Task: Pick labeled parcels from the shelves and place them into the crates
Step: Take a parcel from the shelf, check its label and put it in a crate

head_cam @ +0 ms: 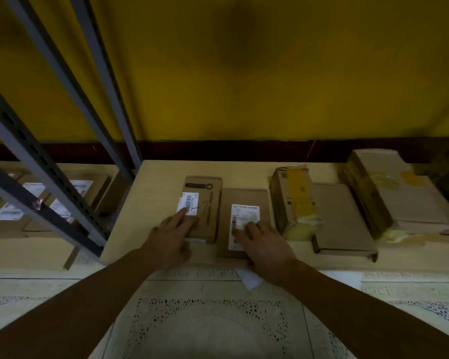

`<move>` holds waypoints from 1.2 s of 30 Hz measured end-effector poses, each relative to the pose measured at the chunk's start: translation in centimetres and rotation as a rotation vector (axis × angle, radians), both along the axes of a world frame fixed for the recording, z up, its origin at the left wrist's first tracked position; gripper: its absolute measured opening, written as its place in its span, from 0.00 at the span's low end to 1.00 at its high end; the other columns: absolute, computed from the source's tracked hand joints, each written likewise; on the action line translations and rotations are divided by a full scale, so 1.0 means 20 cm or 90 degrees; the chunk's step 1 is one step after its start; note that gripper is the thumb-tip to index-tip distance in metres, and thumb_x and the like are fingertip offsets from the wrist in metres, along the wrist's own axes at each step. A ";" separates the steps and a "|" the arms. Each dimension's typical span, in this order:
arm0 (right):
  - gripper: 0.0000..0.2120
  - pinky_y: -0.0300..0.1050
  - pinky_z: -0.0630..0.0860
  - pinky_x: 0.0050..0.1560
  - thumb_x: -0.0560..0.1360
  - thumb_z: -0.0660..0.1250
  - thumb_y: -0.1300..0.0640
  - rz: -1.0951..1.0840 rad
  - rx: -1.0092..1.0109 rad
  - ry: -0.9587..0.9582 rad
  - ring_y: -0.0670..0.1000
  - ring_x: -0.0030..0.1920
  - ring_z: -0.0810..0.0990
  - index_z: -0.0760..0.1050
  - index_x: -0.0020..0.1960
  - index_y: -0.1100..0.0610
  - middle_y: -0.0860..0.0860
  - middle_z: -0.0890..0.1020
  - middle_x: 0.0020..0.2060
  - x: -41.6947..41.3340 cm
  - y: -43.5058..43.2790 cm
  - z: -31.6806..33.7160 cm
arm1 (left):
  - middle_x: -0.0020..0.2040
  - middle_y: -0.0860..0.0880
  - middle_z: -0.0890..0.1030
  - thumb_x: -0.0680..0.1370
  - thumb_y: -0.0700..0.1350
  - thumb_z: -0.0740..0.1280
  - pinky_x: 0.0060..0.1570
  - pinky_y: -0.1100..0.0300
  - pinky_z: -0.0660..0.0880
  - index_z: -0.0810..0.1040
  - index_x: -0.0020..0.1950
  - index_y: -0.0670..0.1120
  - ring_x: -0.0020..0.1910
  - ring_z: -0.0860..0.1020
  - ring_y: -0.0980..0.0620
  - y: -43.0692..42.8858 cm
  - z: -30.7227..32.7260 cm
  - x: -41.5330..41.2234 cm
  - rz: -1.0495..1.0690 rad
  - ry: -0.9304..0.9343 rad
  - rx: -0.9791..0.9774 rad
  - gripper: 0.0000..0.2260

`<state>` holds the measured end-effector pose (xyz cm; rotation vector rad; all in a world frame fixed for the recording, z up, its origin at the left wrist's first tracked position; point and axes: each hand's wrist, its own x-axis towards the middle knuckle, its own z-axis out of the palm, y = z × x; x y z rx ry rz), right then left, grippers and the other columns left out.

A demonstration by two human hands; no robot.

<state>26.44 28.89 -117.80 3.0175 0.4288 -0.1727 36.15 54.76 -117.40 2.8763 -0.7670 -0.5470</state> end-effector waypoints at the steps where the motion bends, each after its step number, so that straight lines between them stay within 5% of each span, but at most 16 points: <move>1: 0.38 0.56 0.81 0.46 0.61 0.80 0.46 0.018 0.010 -0.019 0.63 0.52 0.79 0.74 0.68 0.56 0.60 0.79 0.55 -0.01 0.00 -0.01 | 0.83 0.50 0.45 0.76 0.52 0.69 0.70 0.37 0.66 0.52 0.81 0.59 0.79 0.57 0.40 0.01 0.00 0.00 -0.005 -0.002 0.004 0.38; 7: 0.24 0.50 0.81 0.35 0.71 0.74 0.51 0.046 0.134 -0.220 0.58 0.46 0.84 0.75 0.65 0.53 0.55 0.84 0.53 0.04 -0.03 0.18 | 0.83 0.51 0.43 0.77 0.53 0.68 0.68 0.39 0.69 0.49 0.81 0.60 0.78 0.58 0.39 0.10 -0.01 0.05 -0.020 0.002 0.022 0.39; 10: 0.20 0.50 0.80 0.44 0.82 0.63 0.54 -0.077 0.345 -0.282 0.55 0.49 0.83 0.67 0.73 0.53 0.54 0.83 0.56 0.09 -0.06 0.34 | 0.83 0.49 0.42 0.77 0.52 0.69 0.68 0.42 0.70 0.49 0.82 0.58 0.77 0.59 0.38 0.15 -0.02 0.07 -0.005 0.022 0.013 0.40; 14: 0.18 0.39 0.72 0.47 0.84 0.62 0.55 -0.347 0.678 -0.331 0.49 0.53 0.79 0.70 0.73 0.57 0.49 0.79 0.55 0.17 -0.09 0.48 | 0.83 0.47 0.41 0.75 0.51 0.69 0.69 0.43 0.69 0.50 0.82 0.56 0.78 0.58 0.36 0.19 -0.04 0.07 -0.024 0.044 -0.020 0.40; 17: 0.18 0.37 0.73 0.48 0.84 0.61 0.55 -0.384 0.756 -0.297 0.50 0.58 0.78 0.70 0.73 0.58 0.49 0.79 0.57 0.18 -0.08 0.48 | 0.82 0.45 0.39 0.78 0.47 0.70 0.72 0.46 0.67 0.49 0.82 0.57 0.79 0.57 0.36 0.21 -0.06 0.07 -0.025 0.025 -0.015 0.40; 20: 0.18 0.39 0.74 0.49 0.84 0.61 0.55 -0.301 0.704 -0.295 0.49 0.57 0.79 0.68 0.73 0.56 0.49 0.80 0.59 0.16 -0.05 0.44 | 0.82 0.46 0.39 0.78 0.48 0.71 0.71 0.48 0.69 0.49 0.82 0.59 0.78 0.59 0.38 0.22 -0.04 0.06 -0.025 0.014 -0.008 0.40; 25: 0.19 0.55 0.76 0.61 0.79 0.68 0.57 -0.023 0.301 -0.284 0.56 0.61 0.80 0.73 0.69 0.52 0.53 0.81 0.63 0.11 -0.06 0.25 | 0.83 0.46 0.38 0.78 0.45 0.71 0.69 0.53 0.70 0.51 0.82 0.57 0.81 0.55 0.43 0.20 0.00 0.04 -0.029 0.023 -0.037 0.39; 28: 0.19 0.58 0.79 0.56 0.72 0.75 0.54 0.052 0.100 -0.256 0.56 0.60 0.82 0.79 0.62 0.51 0.52 0.83 0.60 0.07 -0.06 0.10 | 0.83 0.47 0.39 0.79 0.45 0.70 0.70 0.54 0.69 0.52 0.82 0.57 0.81 0.54 0.43 0.18 0.01 0.04 -0.030 0.033 -0.045 0.38; 33: 0.18 0.48 0.80 0.32 0.62 0.83 0.55 0.046 0.010 -0.187 0.55 0.48 0.84 0.81 0.50 0.53 0.53 0.84 0.47 0.04 -0.06 0.00 | 0.83 0.46 0.40 0.80 0.47 0.70 0.72 0.54 0.67 0.52 0.82 0.57 0.81 0.55 0.43 0.12 0.04 0.02 -0.048 0.033 -0.048 0.37; 36: 0.17 0.53 0.82 0.40 0.69 0.77 0.55 0.024 0.015 -0.137 0.57 0.56 0.82 0.80 0.57 0.53 0.54 0.83 0.55 0.06 -0.05 0.00 | 0.83 0.45 0.39 0.80 0.46 0.68 0.71 0.53 0.69 0.51 0.82 0.57 0.81 0.56 0.43 0.09 0.04 0.01 -0.053 0.032 -0.055 0.36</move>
